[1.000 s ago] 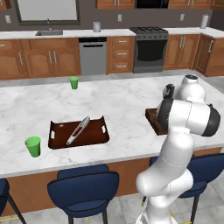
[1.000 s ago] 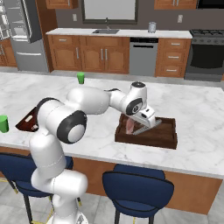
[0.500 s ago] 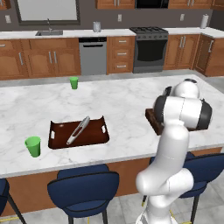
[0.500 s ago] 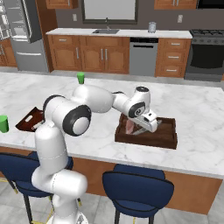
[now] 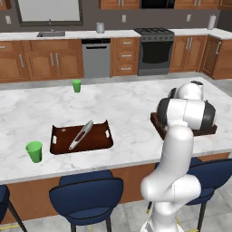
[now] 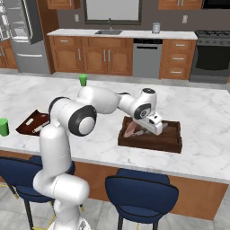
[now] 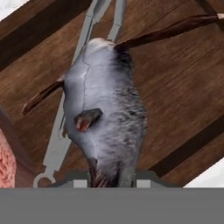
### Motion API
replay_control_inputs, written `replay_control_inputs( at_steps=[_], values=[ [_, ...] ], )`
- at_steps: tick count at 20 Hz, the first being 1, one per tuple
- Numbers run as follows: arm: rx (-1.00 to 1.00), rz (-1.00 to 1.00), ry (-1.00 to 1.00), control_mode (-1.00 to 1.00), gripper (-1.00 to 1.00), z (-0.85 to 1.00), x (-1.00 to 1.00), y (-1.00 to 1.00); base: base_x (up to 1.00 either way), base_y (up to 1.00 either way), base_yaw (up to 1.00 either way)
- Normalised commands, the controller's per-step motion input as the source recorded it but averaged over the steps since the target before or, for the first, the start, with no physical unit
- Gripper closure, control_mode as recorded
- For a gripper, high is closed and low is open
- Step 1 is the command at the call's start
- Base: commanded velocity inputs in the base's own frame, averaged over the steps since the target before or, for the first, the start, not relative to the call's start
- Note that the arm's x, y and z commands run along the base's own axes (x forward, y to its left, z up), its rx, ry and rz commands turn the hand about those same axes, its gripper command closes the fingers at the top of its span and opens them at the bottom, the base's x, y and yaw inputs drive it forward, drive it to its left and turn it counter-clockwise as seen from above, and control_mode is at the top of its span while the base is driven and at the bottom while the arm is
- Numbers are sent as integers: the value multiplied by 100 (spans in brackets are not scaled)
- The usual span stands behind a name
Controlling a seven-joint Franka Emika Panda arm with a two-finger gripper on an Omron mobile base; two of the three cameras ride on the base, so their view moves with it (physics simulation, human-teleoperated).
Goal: Gather the lime and eggplant from the fridge and place them on a tray on the dining counter. Then gather the steak and fish from the fridge and place them on the other tray.
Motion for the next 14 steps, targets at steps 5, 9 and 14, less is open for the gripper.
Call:
replay_control_inputs(
  at_steps=[5, 9, 14],
  values=[
    [2, -2, 0, -100, -100, 0, 0, 0, 0, 0, 0],
    [0, -5, 0, -100, -100, 8, -17, 6, 0, 0, 0],
    [0, -10, 0, -100, -100, 40, -26, 29, 0, 0, 0]
  ],
)
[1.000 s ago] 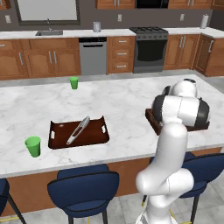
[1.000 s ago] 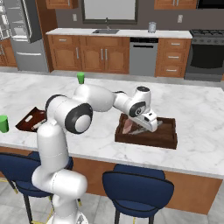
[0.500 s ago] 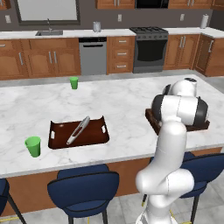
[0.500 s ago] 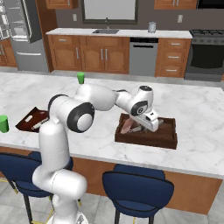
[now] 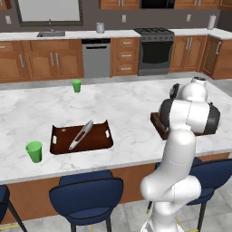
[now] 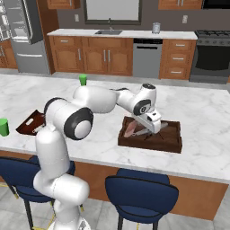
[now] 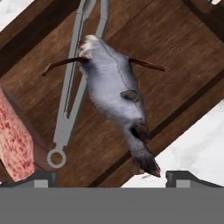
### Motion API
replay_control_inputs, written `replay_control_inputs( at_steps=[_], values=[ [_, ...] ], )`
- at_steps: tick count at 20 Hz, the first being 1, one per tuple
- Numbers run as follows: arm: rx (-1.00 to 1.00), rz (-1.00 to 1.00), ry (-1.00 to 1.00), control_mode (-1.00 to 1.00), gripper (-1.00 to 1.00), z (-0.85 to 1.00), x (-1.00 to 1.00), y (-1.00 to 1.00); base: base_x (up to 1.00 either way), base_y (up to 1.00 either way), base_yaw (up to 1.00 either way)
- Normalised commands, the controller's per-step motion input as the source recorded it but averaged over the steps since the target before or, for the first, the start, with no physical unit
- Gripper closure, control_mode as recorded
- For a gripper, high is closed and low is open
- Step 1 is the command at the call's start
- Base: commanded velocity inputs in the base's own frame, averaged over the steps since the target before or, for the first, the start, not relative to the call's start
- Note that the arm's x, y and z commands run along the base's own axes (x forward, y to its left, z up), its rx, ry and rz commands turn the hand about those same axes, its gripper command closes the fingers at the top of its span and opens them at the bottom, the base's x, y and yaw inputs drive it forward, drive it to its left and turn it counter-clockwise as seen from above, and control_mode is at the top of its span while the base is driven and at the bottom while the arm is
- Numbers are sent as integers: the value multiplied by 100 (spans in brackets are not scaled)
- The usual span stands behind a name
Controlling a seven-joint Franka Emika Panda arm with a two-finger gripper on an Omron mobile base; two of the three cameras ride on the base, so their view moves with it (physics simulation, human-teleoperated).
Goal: Gather the lime and eggplant from the fridge and place them on a tray on the dining counter. Then gather the steak and fish from the fridge and place them on the other tray.
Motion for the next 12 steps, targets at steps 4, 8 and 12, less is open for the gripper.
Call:
replay_control_inputs(
  at_steps=[4, 8, 12],
  values=[
    [0, -8, 0, -100, -100, 64, -51, 19, 0, 0, 0],
    [0, -6, 0, -100, -100, 63, -71, 30, 0, 0, 0],
    [-2, -1, 0, -100, -100, 57, -75, 60, 0, 0, 0]
  ],
)
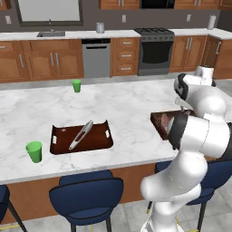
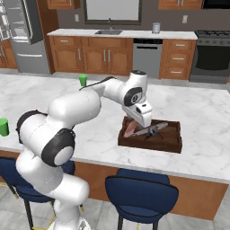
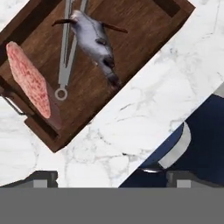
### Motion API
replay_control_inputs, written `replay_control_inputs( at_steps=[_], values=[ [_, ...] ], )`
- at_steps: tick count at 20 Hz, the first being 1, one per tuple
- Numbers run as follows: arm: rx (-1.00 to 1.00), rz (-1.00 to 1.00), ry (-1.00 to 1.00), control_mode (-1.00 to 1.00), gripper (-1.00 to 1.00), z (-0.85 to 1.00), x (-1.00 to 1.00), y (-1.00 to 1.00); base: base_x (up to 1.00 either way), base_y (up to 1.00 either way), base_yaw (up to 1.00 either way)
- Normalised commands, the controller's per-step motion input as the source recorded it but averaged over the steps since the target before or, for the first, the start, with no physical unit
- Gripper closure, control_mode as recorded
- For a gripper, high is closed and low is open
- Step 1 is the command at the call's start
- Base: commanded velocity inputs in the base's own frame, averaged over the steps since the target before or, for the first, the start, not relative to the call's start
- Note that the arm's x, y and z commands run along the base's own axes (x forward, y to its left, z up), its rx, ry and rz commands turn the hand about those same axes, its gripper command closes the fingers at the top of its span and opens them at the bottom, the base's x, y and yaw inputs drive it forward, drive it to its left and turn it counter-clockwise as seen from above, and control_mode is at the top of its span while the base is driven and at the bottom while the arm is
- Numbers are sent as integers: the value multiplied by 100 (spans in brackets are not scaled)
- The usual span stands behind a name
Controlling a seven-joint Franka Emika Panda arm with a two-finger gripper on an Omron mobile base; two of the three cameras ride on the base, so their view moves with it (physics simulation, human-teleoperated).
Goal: Gather the lime and eggplant from the fridge and place them on a tray on the dining counter. Then gather the steak and fish from the fridge and place them on the other tray.
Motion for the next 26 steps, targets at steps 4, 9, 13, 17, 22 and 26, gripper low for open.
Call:
replay_control_inputs(
  at_steps=[4, 9, 13, 17, 22, 26],
  values=[
    [-3, 0, 0, -100, -100, 35, -74, 87, 0, 0, 0],
    [-9, 0, -1, -100, -100, 13, -94, 97, 0, 0, 0],
    [-6, 7, 0, -100, -100, 39, -89, 90, 0, 0, 0],
    [-6, 18, 0, -100, -100, 26, -81, 77, 0, 0, 0],
    [-4, 33, -1, -100, -100, 18, -75, 55, 0, 0, 0],
    [-2, 34, -3, -100, -100, 15, -66, 55, 0, 0, 0]
  ],
)
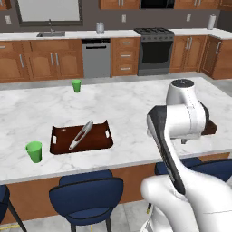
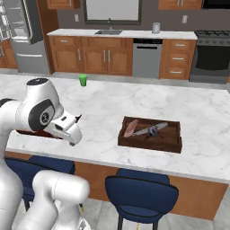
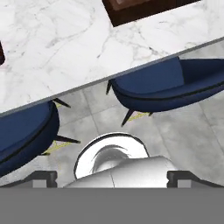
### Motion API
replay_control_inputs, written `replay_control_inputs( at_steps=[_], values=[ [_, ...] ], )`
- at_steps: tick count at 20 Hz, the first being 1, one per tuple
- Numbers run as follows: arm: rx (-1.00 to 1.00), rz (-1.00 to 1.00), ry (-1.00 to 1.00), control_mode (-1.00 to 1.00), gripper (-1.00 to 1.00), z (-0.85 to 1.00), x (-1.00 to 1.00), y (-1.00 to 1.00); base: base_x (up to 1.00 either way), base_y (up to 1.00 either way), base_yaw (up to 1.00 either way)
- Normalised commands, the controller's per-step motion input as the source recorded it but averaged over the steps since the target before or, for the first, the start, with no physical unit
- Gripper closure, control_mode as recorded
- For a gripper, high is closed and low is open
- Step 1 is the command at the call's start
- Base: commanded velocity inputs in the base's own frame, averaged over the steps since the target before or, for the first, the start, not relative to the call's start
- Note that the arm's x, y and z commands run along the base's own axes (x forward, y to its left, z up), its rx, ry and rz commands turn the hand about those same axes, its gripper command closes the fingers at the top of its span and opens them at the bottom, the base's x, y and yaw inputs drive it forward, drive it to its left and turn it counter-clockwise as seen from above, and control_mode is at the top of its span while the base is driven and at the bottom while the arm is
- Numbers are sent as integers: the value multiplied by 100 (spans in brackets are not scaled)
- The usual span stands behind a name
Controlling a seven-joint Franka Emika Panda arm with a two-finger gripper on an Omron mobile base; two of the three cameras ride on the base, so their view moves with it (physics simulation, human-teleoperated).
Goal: Gather the lime and eggplant from the fridge and place them on a tray on the dining counter. Then gather the steak and fish from the fridge and place them on the other tray.
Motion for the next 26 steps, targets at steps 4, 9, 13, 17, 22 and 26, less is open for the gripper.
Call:
replay_control_inputs(
  at_steps=[4, 9, 13, 17, 22, 26],
  values=[
    [0, 31, -13, -100, -100, 5, -56, 59, 0, 0, 0],
    [0, 25, -22, -100, -100, 0, -82, 38, 0, 0, 0],
    [0, 13, -23, -100, -100, 0, -71, 26, 0, 0, 0],
    [0, 2, -1, -100, -100, 0, -7, 9, 0, 0, 0],
    [0, 0, -8, 100, -100, 0, -24, 0, -16, 3, 0],
    [0, 0, 0, 100, -100, 0, 0, 0, -93, 47, 0]
  ],
)
